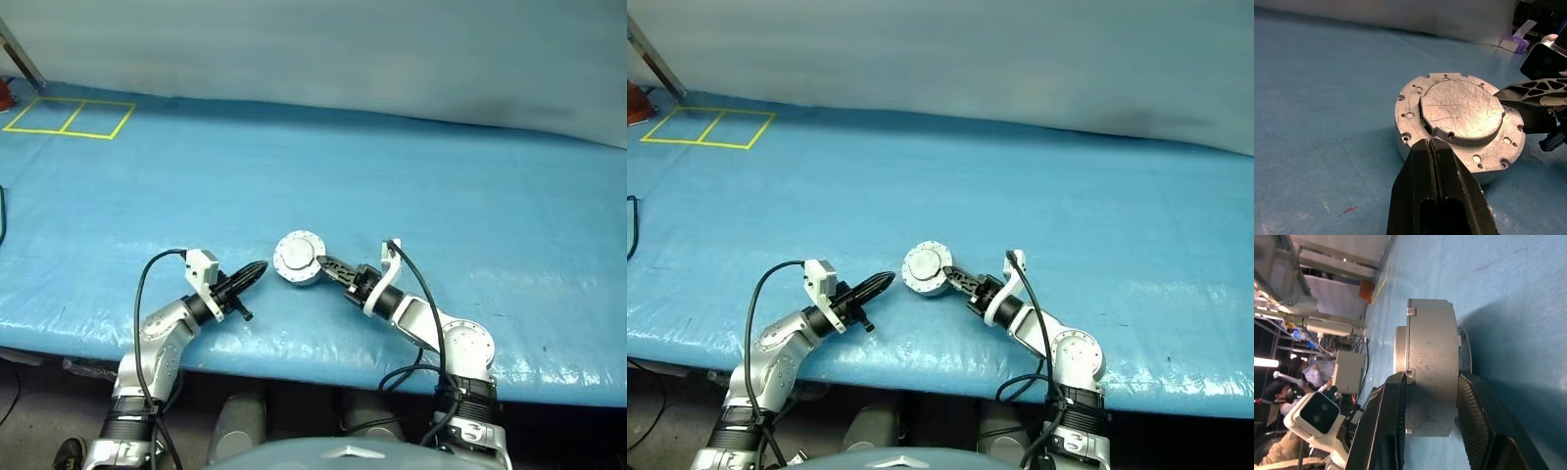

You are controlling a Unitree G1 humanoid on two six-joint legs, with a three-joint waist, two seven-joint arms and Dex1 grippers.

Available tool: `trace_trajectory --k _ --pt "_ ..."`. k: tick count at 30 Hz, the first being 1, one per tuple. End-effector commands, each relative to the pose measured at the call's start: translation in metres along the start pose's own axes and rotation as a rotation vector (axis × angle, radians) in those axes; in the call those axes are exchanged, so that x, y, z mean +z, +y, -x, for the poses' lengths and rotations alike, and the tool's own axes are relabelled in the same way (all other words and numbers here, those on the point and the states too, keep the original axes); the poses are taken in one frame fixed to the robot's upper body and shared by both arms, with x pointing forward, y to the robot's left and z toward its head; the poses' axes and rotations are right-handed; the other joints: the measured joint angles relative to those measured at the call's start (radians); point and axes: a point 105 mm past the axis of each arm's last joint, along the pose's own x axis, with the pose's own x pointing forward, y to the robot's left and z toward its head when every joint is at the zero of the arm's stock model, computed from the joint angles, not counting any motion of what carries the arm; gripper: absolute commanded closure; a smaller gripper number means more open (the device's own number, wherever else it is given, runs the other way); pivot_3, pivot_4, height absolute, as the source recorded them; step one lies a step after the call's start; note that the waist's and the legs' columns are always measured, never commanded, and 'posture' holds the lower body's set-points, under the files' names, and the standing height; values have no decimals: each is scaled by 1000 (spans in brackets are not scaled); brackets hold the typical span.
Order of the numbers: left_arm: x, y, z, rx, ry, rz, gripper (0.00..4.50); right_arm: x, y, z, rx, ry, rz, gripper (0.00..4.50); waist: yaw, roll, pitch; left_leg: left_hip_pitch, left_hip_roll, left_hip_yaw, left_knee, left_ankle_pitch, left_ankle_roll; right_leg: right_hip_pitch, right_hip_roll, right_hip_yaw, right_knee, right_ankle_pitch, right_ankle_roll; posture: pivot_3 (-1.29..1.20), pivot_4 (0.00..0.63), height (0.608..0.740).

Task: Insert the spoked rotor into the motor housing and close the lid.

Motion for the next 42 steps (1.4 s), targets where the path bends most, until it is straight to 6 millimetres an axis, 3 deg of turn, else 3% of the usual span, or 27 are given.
trace_trajectory --k 1,4,9,16,24,34,37,40,42 --pt "15 2 1 41 -57 26 4500 20 30 -5 137 -84 -23 3321 -1 0 0 0 0 0 0 0 0 0 0 0 0 0 0 0 150 740" --pt "27 4 1 63 -165 115 3925 29 42 -5 196 -128 -57 3321 -2 1 0 0 1 0 0 0 0 0 1 0 0 0 0 0 150 740" --pt "34 2 0 70 -273 268 2270 37 62 -6 292 -154 -68 3321 -2 1 0 0 1 0 0 0 0 0 1 1 0 0 0 0 150 740" --pt "46 -13 -6 -38 -380 472 30 28 79 -8 348 -99 -27 3321 -3 1 0 0 1 0 1 0 0 1 2 1 0 1 1 0 150 740" --pt "56 -34 -11 -226 -392 670 30 5 89 -11 381 -6 -2 3321 -5 1 0 0 1 -1 2 0 0 1 3 2 0 0 0 0 150 740" --pt "62 -35 -24 -234 -430 653 30 -12 102 -9 425 51 40 3321 -2 1 0 0 1 -1 3 0 0 2 3 2 0 1 0 0 150 740" --pt "62 -37 -24 -250 -433 664 617 -10 101 -9 412 39 40 3321 -2 1 0 0 1 -1 3 0 0 2 3 2 0 1 0 0 150 740" --pt "59 -36 -23 -237 -426 658 1512 -8 98 -9 398 27 38 3321 -2 1 0 0 1 -1 3 0 0 1 3 2 0 1 0 0 150 740" --pt "58 -35 -22 -233 -428 665 1554 -7 97 -9 396 24 38 3321 -2 1 0 0 1 -1 3 0 0 2 3 2 0 1 0 0 150 740"
